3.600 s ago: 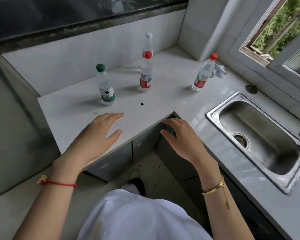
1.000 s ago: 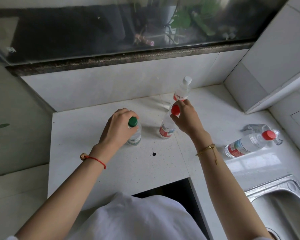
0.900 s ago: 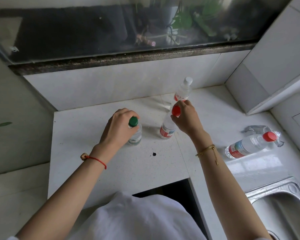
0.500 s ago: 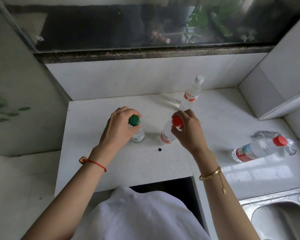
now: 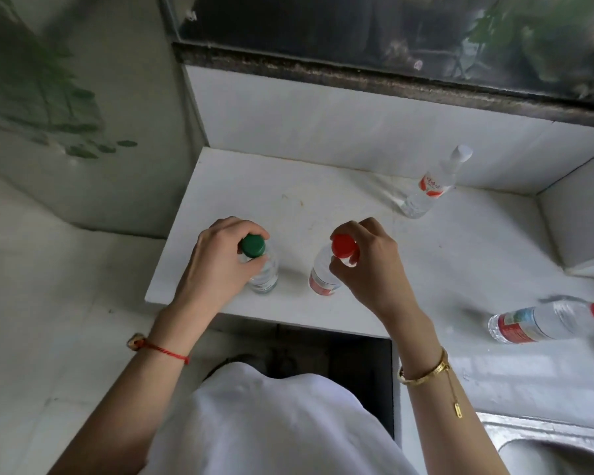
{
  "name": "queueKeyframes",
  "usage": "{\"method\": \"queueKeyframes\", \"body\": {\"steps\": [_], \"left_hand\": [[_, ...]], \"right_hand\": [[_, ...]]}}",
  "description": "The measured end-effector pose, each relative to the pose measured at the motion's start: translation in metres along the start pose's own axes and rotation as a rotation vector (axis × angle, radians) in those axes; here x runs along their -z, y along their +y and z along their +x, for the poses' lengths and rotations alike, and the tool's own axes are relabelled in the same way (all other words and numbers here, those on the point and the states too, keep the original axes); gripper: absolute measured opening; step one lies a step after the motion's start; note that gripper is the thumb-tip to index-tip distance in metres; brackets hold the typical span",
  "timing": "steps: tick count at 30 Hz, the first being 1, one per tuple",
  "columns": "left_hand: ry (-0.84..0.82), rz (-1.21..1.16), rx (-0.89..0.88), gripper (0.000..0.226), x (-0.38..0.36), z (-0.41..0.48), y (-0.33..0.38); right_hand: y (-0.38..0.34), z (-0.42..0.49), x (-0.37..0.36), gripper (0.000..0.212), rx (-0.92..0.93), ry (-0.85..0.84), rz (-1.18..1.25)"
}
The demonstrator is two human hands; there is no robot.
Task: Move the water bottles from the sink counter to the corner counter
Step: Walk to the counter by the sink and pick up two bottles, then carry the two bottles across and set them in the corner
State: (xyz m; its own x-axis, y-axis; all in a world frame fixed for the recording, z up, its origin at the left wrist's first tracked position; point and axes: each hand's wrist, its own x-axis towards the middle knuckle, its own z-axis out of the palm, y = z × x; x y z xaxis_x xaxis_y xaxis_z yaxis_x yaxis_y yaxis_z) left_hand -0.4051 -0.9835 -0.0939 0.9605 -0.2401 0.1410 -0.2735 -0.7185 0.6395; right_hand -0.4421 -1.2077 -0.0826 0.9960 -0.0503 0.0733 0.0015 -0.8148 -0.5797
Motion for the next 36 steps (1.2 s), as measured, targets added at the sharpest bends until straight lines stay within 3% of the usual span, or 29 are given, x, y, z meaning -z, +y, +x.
{"method": "queueKeyframes", "body": {"steps": [18, 22, 36], "left_hand": [[0.377, 0.076, 0.408, 0.027, 0.083, -0.139, -0.041], [0.485, 0.084, 0.511, 0.021, 0.115, -0.174, -0.067], [0.629, 0.101, 0.719, 0.030, 0.215, -0.264, -0.165]], "right_hand": [[-0.116, 0.006, -0.075, 0.038, 0.489, -0.364, 0.021], [-0.167, 0.006, -0.113, 0.034, 0.581, -0.482, 0.035], [-0.329, -0.010, -0.237, 0.030, 0.785, -0.645, 0.061]]}}
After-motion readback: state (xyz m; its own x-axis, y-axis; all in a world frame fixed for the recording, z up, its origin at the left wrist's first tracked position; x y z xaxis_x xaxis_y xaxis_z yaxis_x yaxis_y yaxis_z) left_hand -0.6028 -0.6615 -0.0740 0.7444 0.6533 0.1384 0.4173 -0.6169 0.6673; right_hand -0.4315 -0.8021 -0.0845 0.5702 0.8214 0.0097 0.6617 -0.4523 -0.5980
